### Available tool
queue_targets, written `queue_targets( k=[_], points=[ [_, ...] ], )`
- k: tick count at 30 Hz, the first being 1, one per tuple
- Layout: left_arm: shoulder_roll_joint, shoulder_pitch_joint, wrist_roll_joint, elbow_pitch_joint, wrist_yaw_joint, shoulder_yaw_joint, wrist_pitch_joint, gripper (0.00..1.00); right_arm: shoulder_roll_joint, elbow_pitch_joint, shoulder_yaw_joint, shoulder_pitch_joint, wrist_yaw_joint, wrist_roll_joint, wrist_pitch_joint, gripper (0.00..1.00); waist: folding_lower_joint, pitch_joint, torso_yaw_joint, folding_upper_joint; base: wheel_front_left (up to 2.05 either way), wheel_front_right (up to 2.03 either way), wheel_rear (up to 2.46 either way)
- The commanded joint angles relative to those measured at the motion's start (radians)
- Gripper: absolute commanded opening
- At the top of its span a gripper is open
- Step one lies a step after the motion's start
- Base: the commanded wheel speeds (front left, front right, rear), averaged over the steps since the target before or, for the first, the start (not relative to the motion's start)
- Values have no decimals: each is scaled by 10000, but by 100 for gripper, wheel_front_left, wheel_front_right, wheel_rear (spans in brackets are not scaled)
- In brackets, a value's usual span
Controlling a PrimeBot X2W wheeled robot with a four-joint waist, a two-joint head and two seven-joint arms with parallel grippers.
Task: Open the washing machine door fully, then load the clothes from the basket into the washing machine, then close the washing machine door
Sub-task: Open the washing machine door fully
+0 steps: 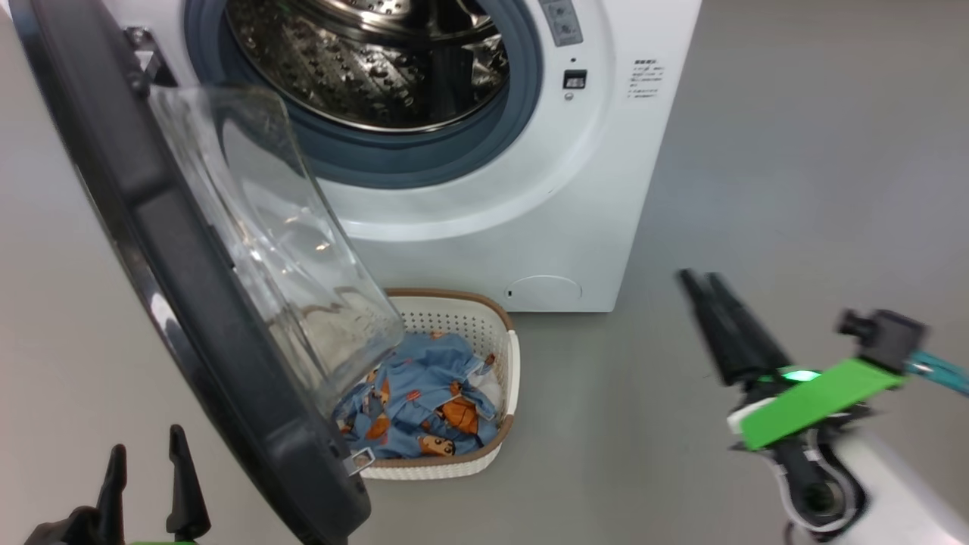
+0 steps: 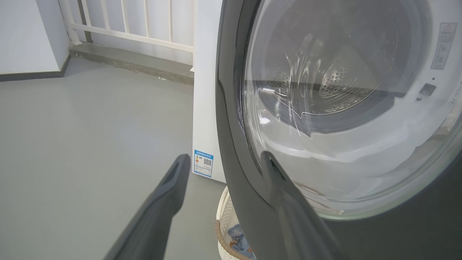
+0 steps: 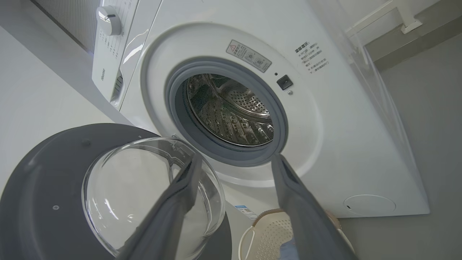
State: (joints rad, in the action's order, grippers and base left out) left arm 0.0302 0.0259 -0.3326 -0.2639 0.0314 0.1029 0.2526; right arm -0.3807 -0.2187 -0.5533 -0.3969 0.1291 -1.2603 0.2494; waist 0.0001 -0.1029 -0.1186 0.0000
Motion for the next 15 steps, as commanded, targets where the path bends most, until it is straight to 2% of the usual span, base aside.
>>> queue_targets(
  k=[1,5,8,15],
  points=[
    [200,32,173,183,58,418,92,100,-123,96,1015,555,16,820,114,100,-1,274,279,0,0,0,0],
    [200,-78,230,218,94,528,92,100,222,-13,3338,1461,16,3297,120,100,-1,337,427,0,0,0,0],
    [200,-140,267,223,124,568,92,100,617,101,4489,2045,16,4983,121,100,-1,369,485,0,0,0,0],
    [200,-289,264,200,121,604,92,100,1186,504,5476,3080,16,7718,122,100,-1,505,523,0,0,0,0]
  ],
)
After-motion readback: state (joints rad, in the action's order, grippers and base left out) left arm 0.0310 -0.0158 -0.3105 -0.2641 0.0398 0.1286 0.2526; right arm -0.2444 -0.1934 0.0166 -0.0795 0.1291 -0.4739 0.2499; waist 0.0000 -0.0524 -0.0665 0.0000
